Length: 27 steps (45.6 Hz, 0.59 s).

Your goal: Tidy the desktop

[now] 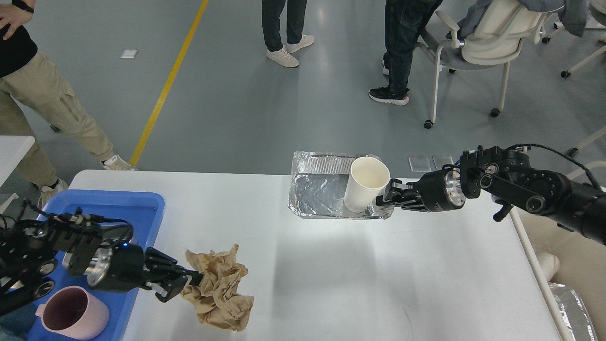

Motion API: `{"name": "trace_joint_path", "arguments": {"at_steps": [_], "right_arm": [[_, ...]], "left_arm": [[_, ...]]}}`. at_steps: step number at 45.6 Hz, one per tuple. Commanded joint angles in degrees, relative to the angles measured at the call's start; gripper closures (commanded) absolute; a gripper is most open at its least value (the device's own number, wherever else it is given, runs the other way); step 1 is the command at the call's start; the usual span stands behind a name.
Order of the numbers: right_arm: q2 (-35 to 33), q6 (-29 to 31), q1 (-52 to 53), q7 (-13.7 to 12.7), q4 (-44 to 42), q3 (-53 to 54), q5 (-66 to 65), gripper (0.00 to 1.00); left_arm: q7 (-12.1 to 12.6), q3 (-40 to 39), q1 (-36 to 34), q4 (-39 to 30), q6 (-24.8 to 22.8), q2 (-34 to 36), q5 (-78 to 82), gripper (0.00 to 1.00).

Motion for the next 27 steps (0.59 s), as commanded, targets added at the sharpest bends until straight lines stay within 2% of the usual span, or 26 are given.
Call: {"name": "trace_joint_path", "arguments": {"at_steps": [1, 8, 18, 27], "right_arm": [[0.33, -0.09, -0.07, -0.07, 0.00, -0.09, 0.00, 1.00], [0.33, -0.18, -0.07, -0.07, 0.00, -0.09, 0.00, 1.00], [0.06, -0.09, -0.07, -0.07, 0.09, -0.09, 0.00, 1.00], [0.15, -0.09, 0.02, -0.07, 0.09, -0.09, 0.00, 1.00]], "left_arm": [[-1.50, -4.08, 3.59, -3.60, 0.84, 6.50, -1.50, 0.99], [-3.17, -5.85, 6.93, -5.71, 2.77, 13.18, -3.88, 0.99], [-5.37, -5.93, 8.78, -6.41, 9.01, 19.51, -7.47, 0.98], [-7.48, -10.67, 8.60, -7.29, 9.36, 22.77, -19.95, 0.98]]}}
